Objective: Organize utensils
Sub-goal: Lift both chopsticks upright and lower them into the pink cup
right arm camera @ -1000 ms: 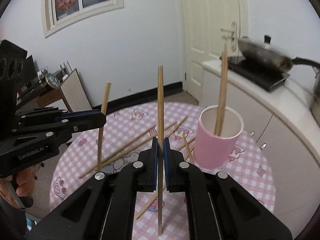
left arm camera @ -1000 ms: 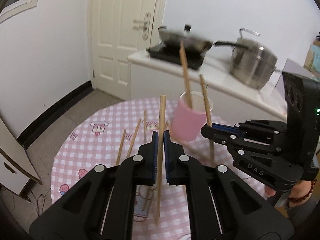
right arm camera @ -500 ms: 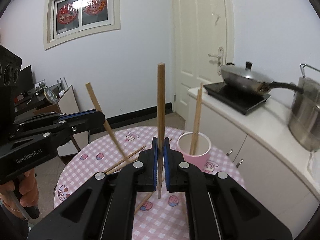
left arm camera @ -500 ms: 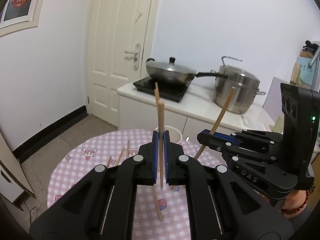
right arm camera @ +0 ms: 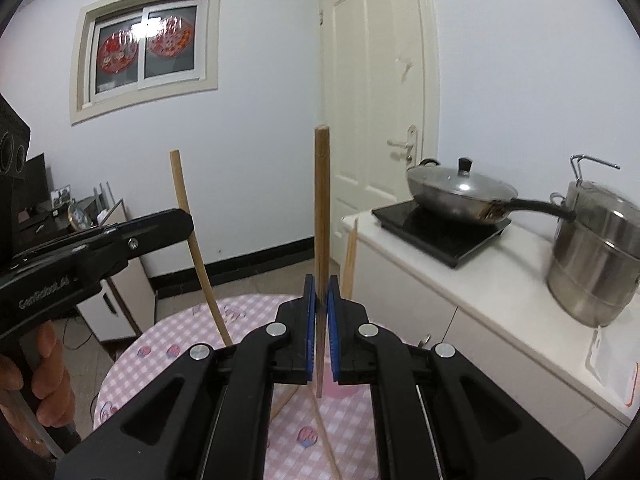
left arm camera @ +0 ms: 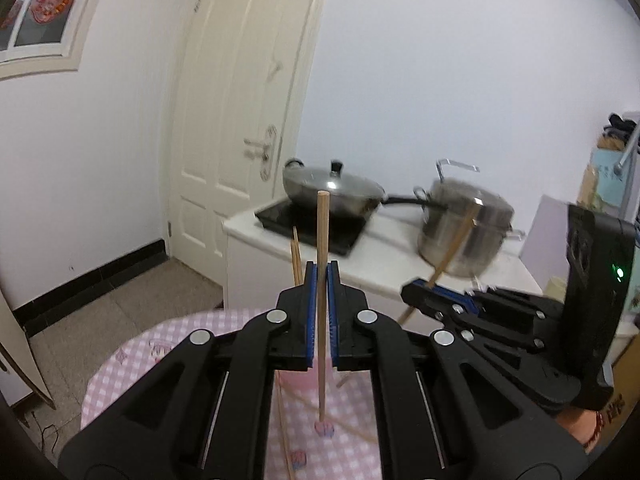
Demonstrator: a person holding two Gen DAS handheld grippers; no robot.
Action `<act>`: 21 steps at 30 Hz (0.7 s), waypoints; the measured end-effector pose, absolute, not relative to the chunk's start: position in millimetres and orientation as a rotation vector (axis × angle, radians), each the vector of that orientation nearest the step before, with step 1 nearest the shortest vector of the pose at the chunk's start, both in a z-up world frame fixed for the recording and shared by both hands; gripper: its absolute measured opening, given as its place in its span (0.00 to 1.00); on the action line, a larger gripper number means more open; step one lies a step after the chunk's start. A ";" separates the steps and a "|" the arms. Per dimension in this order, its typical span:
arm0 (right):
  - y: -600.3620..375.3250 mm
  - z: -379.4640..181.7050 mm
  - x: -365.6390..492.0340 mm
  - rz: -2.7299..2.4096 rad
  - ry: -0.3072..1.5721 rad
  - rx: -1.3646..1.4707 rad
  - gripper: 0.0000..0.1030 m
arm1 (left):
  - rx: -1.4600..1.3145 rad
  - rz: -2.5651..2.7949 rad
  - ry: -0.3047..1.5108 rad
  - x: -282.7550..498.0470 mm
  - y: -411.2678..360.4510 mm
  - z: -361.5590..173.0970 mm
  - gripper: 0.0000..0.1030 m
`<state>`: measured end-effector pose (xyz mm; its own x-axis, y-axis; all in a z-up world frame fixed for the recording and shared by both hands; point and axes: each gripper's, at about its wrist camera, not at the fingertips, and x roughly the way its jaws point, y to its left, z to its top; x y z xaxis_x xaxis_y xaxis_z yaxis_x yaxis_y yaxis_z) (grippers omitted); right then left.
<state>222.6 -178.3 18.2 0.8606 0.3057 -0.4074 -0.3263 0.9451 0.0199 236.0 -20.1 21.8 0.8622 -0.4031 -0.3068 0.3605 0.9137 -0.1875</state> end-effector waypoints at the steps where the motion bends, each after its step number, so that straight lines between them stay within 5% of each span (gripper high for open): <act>1: -179.3 20.0 224.9 0.327 0.412 -0.049 0.04 | -0.141 -0.396 0.334 241.0 -21.3 24.3 0.05; 10: -189.5 27.6 251.2 0.287 0.330 -0.022 0.04 | -0.234 -0.314 0.247 285.0 -30.3 23.5 0.05; 21: -192.1 -17.9 284.7 0.295 0.422 0.009 0.04 | -0.231 -0.278 0.354 327.7 -39.6 -34.2 0.05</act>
<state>284.7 -192.1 -17.9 0.8702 0.2844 -0.4023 -0.2806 0.9573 0.0696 327.7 -39.6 -34.2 0.9008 -0.3064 -0.3077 0.2262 0.9360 -0.2697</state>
